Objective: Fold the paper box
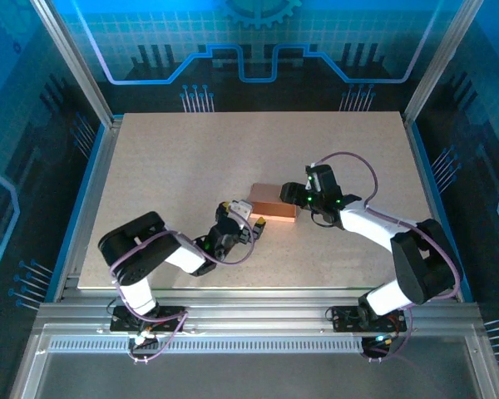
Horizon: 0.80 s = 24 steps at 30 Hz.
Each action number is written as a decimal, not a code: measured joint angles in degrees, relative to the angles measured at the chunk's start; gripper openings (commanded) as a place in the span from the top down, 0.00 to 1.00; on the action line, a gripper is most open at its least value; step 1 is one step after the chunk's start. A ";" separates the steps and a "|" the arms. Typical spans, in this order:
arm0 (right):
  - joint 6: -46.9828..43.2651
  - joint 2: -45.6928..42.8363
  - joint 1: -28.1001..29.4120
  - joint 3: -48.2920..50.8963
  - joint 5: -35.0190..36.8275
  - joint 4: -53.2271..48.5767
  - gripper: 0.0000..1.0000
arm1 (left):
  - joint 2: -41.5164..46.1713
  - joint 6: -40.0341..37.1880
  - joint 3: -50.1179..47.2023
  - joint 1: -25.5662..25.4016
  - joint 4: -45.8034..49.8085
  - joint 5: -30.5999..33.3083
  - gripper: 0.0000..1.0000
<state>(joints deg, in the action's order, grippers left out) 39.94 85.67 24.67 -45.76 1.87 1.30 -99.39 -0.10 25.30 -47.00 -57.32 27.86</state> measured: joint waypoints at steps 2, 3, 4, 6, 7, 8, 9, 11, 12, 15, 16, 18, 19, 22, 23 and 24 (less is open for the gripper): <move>-0.04 0.20 0.00 0.00 0.02 0.00 0.25 | 3.69 0.20 -1.40 -0.15 1.64 -2.29 0.01; -0.04 0.24 0.00 0.00 0.02 -0.04 0.25 | 5.97 0.39 -1.92 -0.17 3.04 -3.54 0.01; -0.07 0.24 0.00 0.00 0.04 -0.17 0.25 | 8.15 0.61 -2.23 -0.22 4.39 -4.74 0.01; -0.07 0.24 0.00 -0.02 0.02 -0.26 0.25 | 12.55 1.16 -2.32 -0.26 7.32 -7.17 0.01; -0.09 0.24 0.00 -0.09 0.02 -0.39 0.25 | 14.80 1.46 -2.32 -0.31 8.70 -8.41 0.01; -0.11 0.24 0.00 -0.13 0.04 -0.39 0.25 | 16.83 1.62 -2.32 -0.31 9.97 -9.53 0.01; -0.17 0.24 0.00 -0.31 0.04 -0.50 0.25 | 19.12 1.66 -2.29 -0.33 11.47 -10.71 0.01; -0.35 0.24 0.00 -0.66 0.02 -0.68 0.25 | 23.21 1.64 -1.95 -0.33 15.04 -12.28 0.01; -0.48 0.24 0.00 -0.85 0.02 -0.66 0.25 | 24.85 1.64 -1.40 -0.33 17.20 -12.57 0.01; -0.52 0.26 -0.04 -0.94 0.00 -0.68 0.24 | 28.72 1.46 1.11 -0.31 23.39 -12.46 0.01; -0.52 0.28 -0.11 -0.94 0.00 -0.68 0.24 | 29.66 1.49 2.40 -0.07 25.66 -12.35 0.01; -0.50 0.28 -0.26 -0.94 -0.02 -0.63 0.24 | 30.45 2.40 6.16 1.40 30.93 -12.81 0.01; -0.52 0.28 -0.35 -0.94 -0.02 -0.61 0.24 | 30.36 3.39 8.55 2.80 33.79 -13.05 0.01; -1.01 0.28 -0.37 -0.94 -0.44 -0.55 0.23 | 28.79 6.99 16.06 8.28 40.96 -14.29 0.01; -1.25 0.28 -0.37 -0.94 -0.68 -0.42 0.23 | 27.96 8.00 18.10 9.73 42.88 -14.71 0.01; -1.53 0.28 -0.37 -0.94 -0.87 -0.33 0.23 | 26.84 9.25 20.26 11.08 44.94 -15.39 0.01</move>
<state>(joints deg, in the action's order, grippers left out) 38.41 85.95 24.29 -46.70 0.99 0.97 -72.55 9.15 45.56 -35.92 -12.38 12.47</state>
